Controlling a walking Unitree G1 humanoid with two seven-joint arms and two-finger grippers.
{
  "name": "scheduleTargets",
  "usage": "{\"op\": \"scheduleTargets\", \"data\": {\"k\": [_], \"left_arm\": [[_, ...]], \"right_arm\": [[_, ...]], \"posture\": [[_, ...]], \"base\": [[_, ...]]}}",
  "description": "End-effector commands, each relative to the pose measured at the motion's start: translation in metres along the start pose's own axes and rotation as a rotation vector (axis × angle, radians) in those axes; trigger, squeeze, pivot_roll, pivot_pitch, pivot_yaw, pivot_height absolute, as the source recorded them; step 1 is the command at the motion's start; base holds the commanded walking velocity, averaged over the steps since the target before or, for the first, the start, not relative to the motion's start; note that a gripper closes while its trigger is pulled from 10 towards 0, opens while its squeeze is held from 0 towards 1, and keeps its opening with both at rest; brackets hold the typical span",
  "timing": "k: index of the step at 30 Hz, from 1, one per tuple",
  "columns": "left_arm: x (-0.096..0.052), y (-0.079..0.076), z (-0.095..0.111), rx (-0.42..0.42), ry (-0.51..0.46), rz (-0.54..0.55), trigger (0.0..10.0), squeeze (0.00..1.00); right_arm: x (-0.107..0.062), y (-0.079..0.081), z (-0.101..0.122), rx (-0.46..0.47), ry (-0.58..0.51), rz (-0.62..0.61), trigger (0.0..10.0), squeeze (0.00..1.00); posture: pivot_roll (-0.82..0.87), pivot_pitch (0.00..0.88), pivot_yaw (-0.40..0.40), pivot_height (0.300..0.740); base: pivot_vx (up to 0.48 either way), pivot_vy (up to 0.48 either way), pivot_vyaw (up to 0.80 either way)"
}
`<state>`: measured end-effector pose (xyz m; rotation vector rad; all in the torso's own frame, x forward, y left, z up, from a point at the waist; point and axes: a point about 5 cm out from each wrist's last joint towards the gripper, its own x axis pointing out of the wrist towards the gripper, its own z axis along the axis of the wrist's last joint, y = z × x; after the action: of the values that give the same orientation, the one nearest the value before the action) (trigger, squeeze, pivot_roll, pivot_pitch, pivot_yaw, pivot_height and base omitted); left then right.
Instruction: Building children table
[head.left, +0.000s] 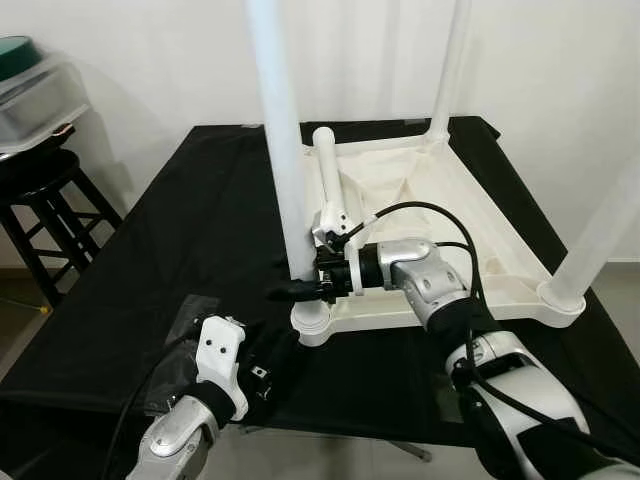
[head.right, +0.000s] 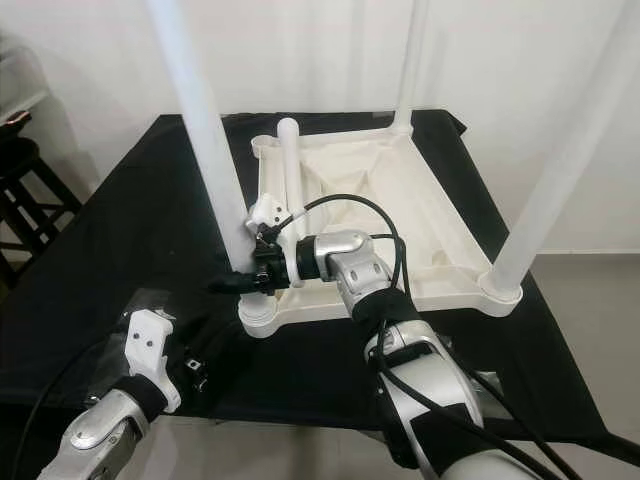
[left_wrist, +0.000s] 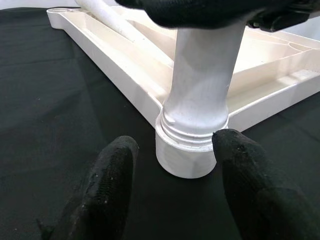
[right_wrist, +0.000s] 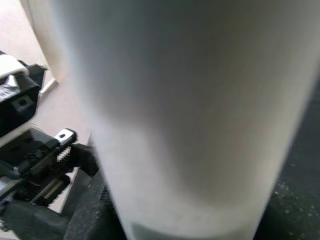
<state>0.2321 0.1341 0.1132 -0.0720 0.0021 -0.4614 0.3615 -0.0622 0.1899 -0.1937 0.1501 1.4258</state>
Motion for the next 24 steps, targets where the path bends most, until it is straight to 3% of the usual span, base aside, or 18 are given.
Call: {"op": "scheduleTargets", "data": {"k": [1, 6, 7, 8, 10, 11, 13, 17, 18, 19, 20, 21, 22, 24], "left_arm": [[-0.003, 0.001, -0.004, -0.003, 0.021, 0.008, 10.0, 0.00], [-0.005, 0.000, -0.003, -0.004, 0.018, 0.009, 10.0, 0.00], [-0.006, 0.000, -0.003, -0.004, 0.017, 0.010, 10.0, 0.00], [-0.007, 0.000, -0.002, -0.003, 0.016, 0.011, 10.0, 0.00], [-0.007, 0.000, -0.002, -0.003, 0.016, 0.011, 10.0, 0.00], [-0.007, 0.000, -0.001, -0.001, 0.017, 0.010, 10.0, 0.00], [-0.007, 0.000, -0.002, 0.001, 0.019, 0.009, 10.0, 0.00], [-0.006, 0.001, -0.002, -0.010, 0.019, 0.005, 10.0, 0.00], [-0.006, 0.000, -0.002, -0.010, 0.017, 0.008, 10.0, 0.00], [-0.006, 0.000, -0.002, -0.010, 0.017, 0.008, 10.0, 0.00], [-0.006, 0.001, -0.002, -0.007, 0.016, 0.013, 10.0, 0.00], [-0.006, 0.000, -0.002, -0.004, 0.015, 0.015, 10.0, 0.00], [-0.006, 0.000, -0.002, -0.004, 0.015, 0.016, 10.0, 0.00], [-0.006, 0.000, -0.002, -0.004, 0.016, 0.015, 10.0, 0.00]], "right_arm": [[0.000, 0.001, -0.002, -0.007, 0.000, -0.008, 0.0, 0.00], [-0.009, 0.004, -0.017, 0.043, -0.035, -0.097, 0.0, 0.00], [0.002, 0.006, -0.037, 0.150, 0.007, -0.476, 0.0, 0.00], [0.010, 0.028, -0.059, 0.240, 0.091, -0.660, 0.0, 0.00], [0.010, 0.028, -0.059, 0.240, 0.091, -0.660, 0.0, 0.00], [0.019, 0.056, -0.069, 0.298, 0.128, -0.760, 0.0, 0.00], [0.024, 0.058, -0.066, 0.273, 0.109, -0.704, 0.0, 0.00], [0.024, 0.043, -0.059, 0.222, 0.094, -0.697, 0.0, 0.00], [0.027, 0.042, -0.051, 0.230, 0.078, -0.714, 1.0, 0.00], [0.027, 0.042, -0.051, 0.230, 0.078, -0.714, 1.0, 0.00], [0.029, 0.041, -0.045, 0.228, 0.066, -0.723, 10.0, 0.00], [0.030, 0.042, -0.038, 0.222, 0.056, -0.717, 10.0, 0.00], [0.031, 0.041, -0.031, 0.228, 0.027, -0.705, 10.0, 0.82], [0.031, 0.041, -0.026, 0.233, 0.008, -0.694, 10.0, 0.82]], "posture": [[0.00, 0.059, 0.052, 0.740], [0.00, 0.071, 0.045, 0.740], [-0.01, 0.081, 0.033, 0.740], [-0.01, 0.091, 0.044, 0.740], [-0.01, 0.091, 0.044, 0.740], [-0.03, 0.083, 0.059, 0.740], [-0.03, 0.080, 0.059, 0.740], [-0.01, 0.078, 0.038, 0.740], [-0.02, 0.080, 0.043, 0.740], [-0.02, 0.080, 0.043, 0.740], [-0.01, 0.077, 0.041, 0.740], [-0.01, 0.077, 0.041, 0.740], [-0.01, 0.077, 0.041, 0.740], [-0.01, 0.077, 0.041, 0.740]], "base": [[0.000, 0.000, 0.00], [0.000, 0.000, 0.00], [0.000, 0.000, 0.00], [0.000, 0.000, 0.00], [0.000, 0.000, 0.00], [0.000, 0.000, 0.00], [0.000, 0.000, 0.00], [0.000, 0.000, 0.00], [0.000, 0.000, 0.00], [0.000, 0.000, 0.00], [0.000, 0.000, 0.00], [0.000, 0.000, 0.00], [0.000, 0.000, 0.00], [0.000, 0.000, 0.00]]}}
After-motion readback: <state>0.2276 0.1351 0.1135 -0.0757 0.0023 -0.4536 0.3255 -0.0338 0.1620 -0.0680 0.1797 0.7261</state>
